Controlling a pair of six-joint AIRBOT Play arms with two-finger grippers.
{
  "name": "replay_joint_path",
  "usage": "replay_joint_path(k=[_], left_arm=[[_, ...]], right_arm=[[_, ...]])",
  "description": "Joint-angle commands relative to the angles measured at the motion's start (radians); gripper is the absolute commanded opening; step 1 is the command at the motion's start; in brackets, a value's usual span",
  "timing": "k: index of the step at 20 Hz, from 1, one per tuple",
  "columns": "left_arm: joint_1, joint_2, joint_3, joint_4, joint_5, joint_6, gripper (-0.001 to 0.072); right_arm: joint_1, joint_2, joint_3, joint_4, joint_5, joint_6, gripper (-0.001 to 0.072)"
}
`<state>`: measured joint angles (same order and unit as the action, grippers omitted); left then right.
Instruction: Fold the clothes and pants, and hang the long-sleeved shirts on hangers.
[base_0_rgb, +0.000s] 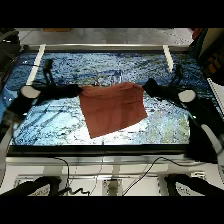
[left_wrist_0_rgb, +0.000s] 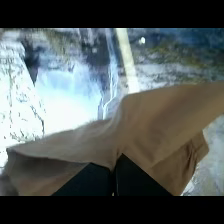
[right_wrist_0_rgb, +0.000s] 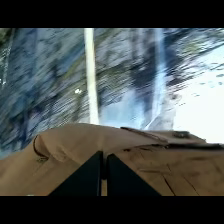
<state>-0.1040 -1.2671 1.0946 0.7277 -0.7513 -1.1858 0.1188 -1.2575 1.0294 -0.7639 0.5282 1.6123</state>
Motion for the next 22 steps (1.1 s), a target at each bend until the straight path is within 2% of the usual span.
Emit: replay_joint_path(k=[1, 3, 7, 9, 11, 14, 15, 16, 17, 18, 19, 22], left_arm=[[-0.026, -0.101, -0.001, -0.019, -0.069, 0.014, 0.0005], [-0.023, -0.101, -0.002, -0.014, -0.199, 0.013, 0.0005], [-0.038, -0.126, -0.003, -0.002, -0.490, -0.034, 0.0005], [-0.053, -0.136, -0.016, 0.004, -0.549, -0.042, 0.0005], [-0.068, -0.142, -0.043, 0.009, -0.552, -0.064, 0.0005], [-0.089, -0.156, -0.085, 0.008, -0.550, -0.074, 0.0016], [-0.095, -0.164, -0.092, 0.008, -0.554, -0.074, 0.0016], [-0.101, -0.174, -0.095, 0.007, -0.559, -0.074, 0.0038], [-0.106, -0.182, -0.095, 0.007, -0.567, -0.074, 0.0217], [-0.108, -0.189, -0.095, 0.006, -0.571, -0.074, 0.0578], [-0.108, -0.193, -0.095, 0.006, -0.571, -0.073, 0.0689], [-0.095, -0.194, -0.094, 0.006, -0.570, -0.071, 0.0694]], right_arm=[[-0.025, -0.119, 0.008, -0.034, -0.038, -0.005, 0.0021], [-0.060, -0.116, 0.008, -0.127, 0.085, -0.009, 0.0021], [-0.106, -0.117, 0.008, -0.358, 0.433, -0.009, 0.0021], [-0.105, -0.119, 0.008, -0.399, 0.549, -0.010, 0.0021], [-0.105, -0.119, 0.008, -0.441, 0.583, -0.009, 0.0021], [-0.105, -0.119, 0.008, -0.457, 0.549, -0.010, 0.0043], [-0.105, -0.119, 0.008, -0.457, 0.520, -0.013, 0.0160], [-0.105, -0.119, 0.008, -0.457, 0.503, -0.037, 0.0338], [-0.105, -0.119, 0.008, -0.457, 0.488, -0.072, 0.0534], [-0.106, -0.119, 0.008, -0.457, 0.464, -0.099, 0.0625], [-0.106, -0.118, 0.009, -0.458, 0.425, -0.113, 0.0624], [-0.118, -0.119, 0.031, -0.471, 0.281, -0.109, 0.0620]])
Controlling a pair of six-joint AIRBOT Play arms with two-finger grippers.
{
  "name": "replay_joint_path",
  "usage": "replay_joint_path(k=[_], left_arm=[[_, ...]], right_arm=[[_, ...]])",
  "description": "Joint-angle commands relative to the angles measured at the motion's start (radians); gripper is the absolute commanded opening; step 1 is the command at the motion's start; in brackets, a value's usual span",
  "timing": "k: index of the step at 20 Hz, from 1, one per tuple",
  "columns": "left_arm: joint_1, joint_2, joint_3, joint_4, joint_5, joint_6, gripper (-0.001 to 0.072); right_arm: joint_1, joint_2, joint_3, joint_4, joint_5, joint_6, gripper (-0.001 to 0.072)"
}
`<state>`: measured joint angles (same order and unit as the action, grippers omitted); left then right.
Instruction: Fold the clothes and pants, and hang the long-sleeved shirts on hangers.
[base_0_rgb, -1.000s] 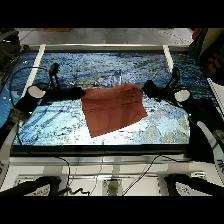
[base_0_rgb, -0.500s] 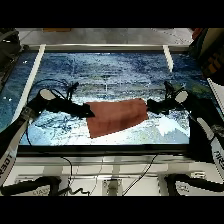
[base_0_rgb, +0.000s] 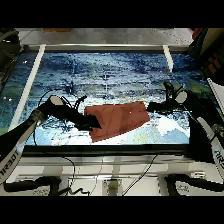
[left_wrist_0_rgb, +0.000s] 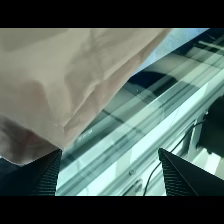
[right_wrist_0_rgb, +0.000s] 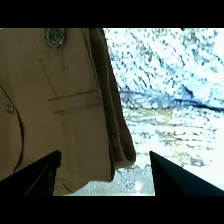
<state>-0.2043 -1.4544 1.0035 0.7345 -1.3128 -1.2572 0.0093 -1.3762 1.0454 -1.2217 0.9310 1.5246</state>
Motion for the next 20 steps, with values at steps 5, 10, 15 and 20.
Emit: replay_joint_path(k=[5, 10, 15, 20], left_arm=[[0.114, -0.006, -0.002, 0.001, 0.011, 0.000, 0.0693], [0.256, -0.006, -0.002, 0.001, 0.020, 0.001, 0.0693], [0.293, -0.006, -0.002, -0.003, 0.124, 0.017, 0.0694], [0.293, -0.006, -0.002, -0.003, 0.146, 0.017, 0.0693]], right_arm=[[-0.182, -0.105, 0.229, 0.022, 0.015, -0.025, 0.0612], [-0.294, -0.328, 0.327, 0.323, 0.375, -0.272, 0.0615], [-0.185, -0.476, 0.327, 0.425, 0.309, -0.390, 0.0622], [-0.106, -0.531, 0.327, 0.420, 0.274, -0.393, 0.0620]])
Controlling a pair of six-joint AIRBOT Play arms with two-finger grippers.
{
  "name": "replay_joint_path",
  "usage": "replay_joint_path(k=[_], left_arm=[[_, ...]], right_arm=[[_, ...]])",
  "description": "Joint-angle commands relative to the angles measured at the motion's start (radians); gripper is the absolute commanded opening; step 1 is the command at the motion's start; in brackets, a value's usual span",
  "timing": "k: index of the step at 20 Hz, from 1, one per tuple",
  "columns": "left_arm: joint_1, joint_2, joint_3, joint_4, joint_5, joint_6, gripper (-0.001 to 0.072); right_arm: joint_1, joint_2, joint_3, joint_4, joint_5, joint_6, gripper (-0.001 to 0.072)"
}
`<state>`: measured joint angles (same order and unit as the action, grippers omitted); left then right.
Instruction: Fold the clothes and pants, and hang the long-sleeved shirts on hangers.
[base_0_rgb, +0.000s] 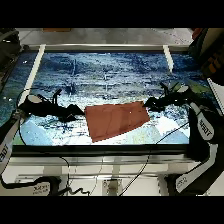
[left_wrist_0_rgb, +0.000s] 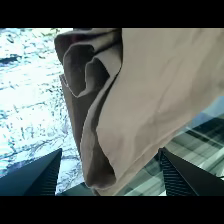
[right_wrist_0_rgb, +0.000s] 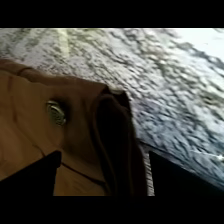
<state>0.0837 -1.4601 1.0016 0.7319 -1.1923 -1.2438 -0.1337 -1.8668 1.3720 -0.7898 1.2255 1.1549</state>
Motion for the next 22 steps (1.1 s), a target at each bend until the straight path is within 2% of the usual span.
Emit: replay_joint_path(k=[1, 6, 7, 8, 9, 10, 11, 12, 13, 16, 18, 22], left_arm=[[0.005, -0.001, 0.000, 0.000, 0.026, 0.004, 0.0693], [0.005, -0.001, 0.000, 0.000, 0.056, 0.059, 0.0691], [0.005, -0.001, 0.000, 0.000, 0.075, 0.064, 0.0689], [0.005, -0.001, 0.001, 0.000, 0.098, 0.086, 0.0683], [0.006, -0.001, 0.003, 0.000, 0.125, 0.121, 0.0541], [0.006, -0.001, 0.011, 0.000, 0.135, 0.158, 0.0359], [0.008, -0.001, 0.029, 0.001, 0.134, 0.199, 0.0196], [0.011, 0.000, 0.055, 0.000, 0.134, 0.232, 0.0068], [0.015, 0.002, 0.097, 0.001, 0.133, 0.252, 0.0005], [0.027, 0.029, 0.286, 0.085, 0.125, 0.265, 0.0004], [0.028, 0.069, 0.427, 0.267, 0.126, 0.265, 0.0004], [0.024, 0.216, 0.583, 0.741, 0.145, 0.251, 0.0004]], right_arm=[[0.042, -0.044, 0.000, -0.013, -0.013, -0.024, 0.0619], [0.080, -0.049, 0.000, -0.011, 0.133, -0.051, 0.0603], [0.093, -0.050, 0.000, -0.011, 0.156, -0.067, 0.0545], [0.111, -0.049, 0.000, -0.011, 0.154, -0.098, 0.0420], [0.128, -0.049, 0.000, -0.011, 0.128, -0.124, 0.0209], [0.141, -0.048, 0.000, -0.009, 0.094, -0.125, 0.0016], [0.148, -0.046, 0.001, 0.004, 0.063, -0.125, 0.0022], [0.148, -0.043, 0.008, 0.039, 0.049, -0.125, 0.0022], [0.144, -0.038, 0.024, 0.076, 0.049, -0.125, 0.0021], [0.108, 0.019, 0.095, 0.139, 0.039, -0.123, 0.0021], [0.066, 0.075, 0.138, 0.150, 0.012, -0.105, 0.0021], [-0.074, 0.210, 0.177, 0.146, -0.100, 0.032, 0.0021]])
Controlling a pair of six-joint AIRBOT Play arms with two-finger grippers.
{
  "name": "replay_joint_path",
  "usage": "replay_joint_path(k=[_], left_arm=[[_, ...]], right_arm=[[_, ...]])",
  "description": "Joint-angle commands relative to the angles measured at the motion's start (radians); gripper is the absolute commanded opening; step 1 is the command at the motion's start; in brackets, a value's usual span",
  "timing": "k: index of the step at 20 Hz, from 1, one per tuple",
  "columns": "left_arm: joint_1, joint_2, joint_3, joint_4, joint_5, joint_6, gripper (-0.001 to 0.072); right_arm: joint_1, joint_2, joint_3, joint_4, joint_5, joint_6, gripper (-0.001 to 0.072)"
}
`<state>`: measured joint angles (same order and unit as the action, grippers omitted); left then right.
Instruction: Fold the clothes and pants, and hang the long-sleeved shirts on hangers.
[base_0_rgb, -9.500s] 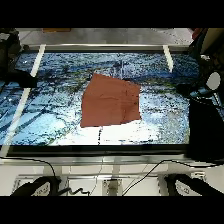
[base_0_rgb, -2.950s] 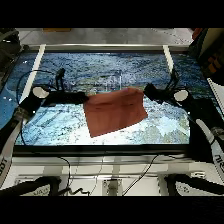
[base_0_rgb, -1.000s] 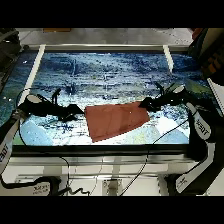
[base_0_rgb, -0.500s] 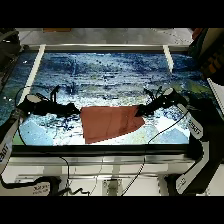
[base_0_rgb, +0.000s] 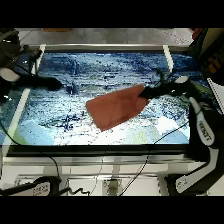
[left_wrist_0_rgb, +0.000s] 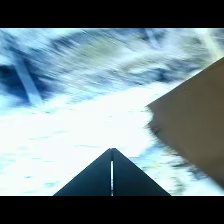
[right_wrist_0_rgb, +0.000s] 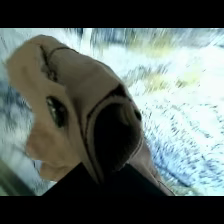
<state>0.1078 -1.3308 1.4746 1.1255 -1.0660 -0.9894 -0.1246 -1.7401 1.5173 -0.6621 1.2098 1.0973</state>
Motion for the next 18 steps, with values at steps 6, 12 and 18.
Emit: replay_joint_path(k=[6, 12, 18], left_arm=[[0.006, 0.293, 0.111, 0.639, 0.042, -0.175, 0.0005], [0.004, 0.299, 0.106, 0.586, 0.041, -0.175, 0.0005], [0.004, 0.270, 0.105, 0.491, 0.018, -0.176, 0.0005]], right_arm=[[-0.428, 0.251, 0.031, -0.198, -0.125, 0.343, 0.0021], [-0.743, 0.339, 0.026, -0.474, 0.133, 0.733, 0.0021], [-0.773, 0.504, -0.011, -0.931, 0.199, 1.125, 0.0022]])
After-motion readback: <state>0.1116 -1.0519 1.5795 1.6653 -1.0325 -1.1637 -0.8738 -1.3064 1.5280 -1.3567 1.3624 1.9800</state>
